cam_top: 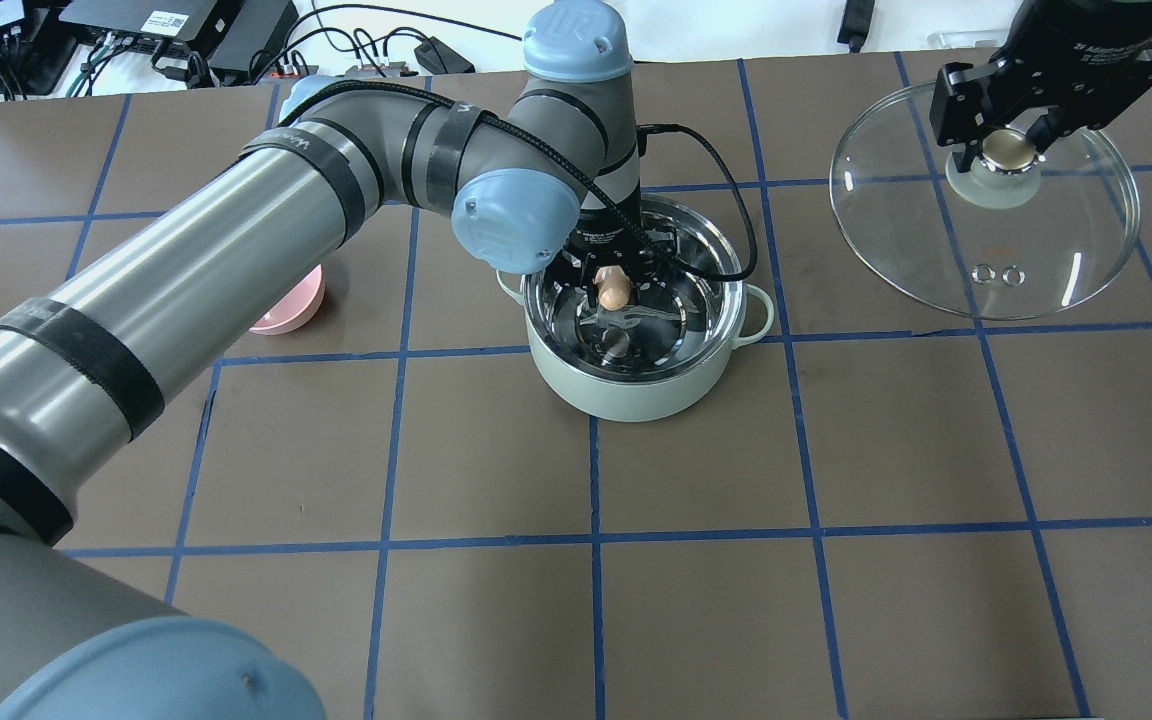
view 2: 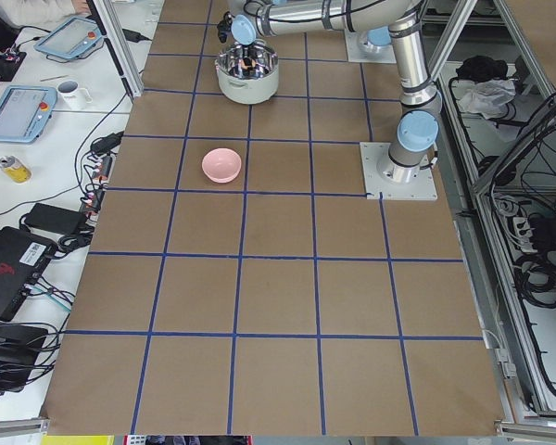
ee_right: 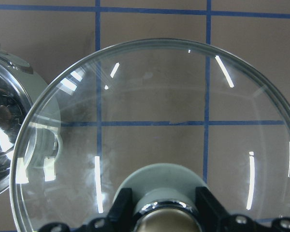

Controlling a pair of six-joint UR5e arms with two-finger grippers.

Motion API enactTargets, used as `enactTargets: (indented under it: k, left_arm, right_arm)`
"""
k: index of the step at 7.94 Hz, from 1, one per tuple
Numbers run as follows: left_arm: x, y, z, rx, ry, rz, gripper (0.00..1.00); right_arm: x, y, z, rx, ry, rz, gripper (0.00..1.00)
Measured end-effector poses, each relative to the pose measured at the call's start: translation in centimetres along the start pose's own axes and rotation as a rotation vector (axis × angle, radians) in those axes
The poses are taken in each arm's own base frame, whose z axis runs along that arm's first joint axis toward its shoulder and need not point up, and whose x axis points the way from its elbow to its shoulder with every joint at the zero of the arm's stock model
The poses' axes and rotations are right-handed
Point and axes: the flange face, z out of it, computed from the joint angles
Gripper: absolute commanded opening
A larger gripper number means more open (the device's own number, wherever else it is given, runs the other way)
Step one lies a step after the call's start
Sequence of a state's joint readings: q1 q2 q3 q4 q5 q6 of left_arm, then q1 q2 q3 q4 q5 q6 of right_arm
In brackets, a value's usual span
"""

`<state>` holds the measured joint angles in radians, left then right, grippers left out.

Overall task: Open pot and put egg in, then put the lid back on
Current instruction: 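Carry the egg over the open pot with the left gripper and lower it inside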

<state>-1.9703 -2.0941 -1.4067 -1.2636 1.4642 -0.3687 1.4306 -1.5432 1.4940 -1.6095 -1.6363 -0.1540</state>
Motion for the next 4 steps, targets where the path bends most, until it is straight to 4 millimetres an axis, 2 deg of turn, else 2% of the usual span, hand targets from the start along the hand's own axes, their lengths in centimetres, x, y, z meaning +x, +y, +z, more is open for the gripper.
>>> enactTargets:
  k: [3,4]
  left_arm:
    - [0.9,-0.2,1.8,0.010,-0.006,0.006,0.00]
    - [0.9,-0.4,2.3,0.005,-0.010,0.005,0.18]
  right_arm:
    - [0.3,0.6,-1.0,0.013,0.030,-0.003,0.00]
    - [0.3,0.6,-1.0,0.013,0.033,-0.003,0.00]
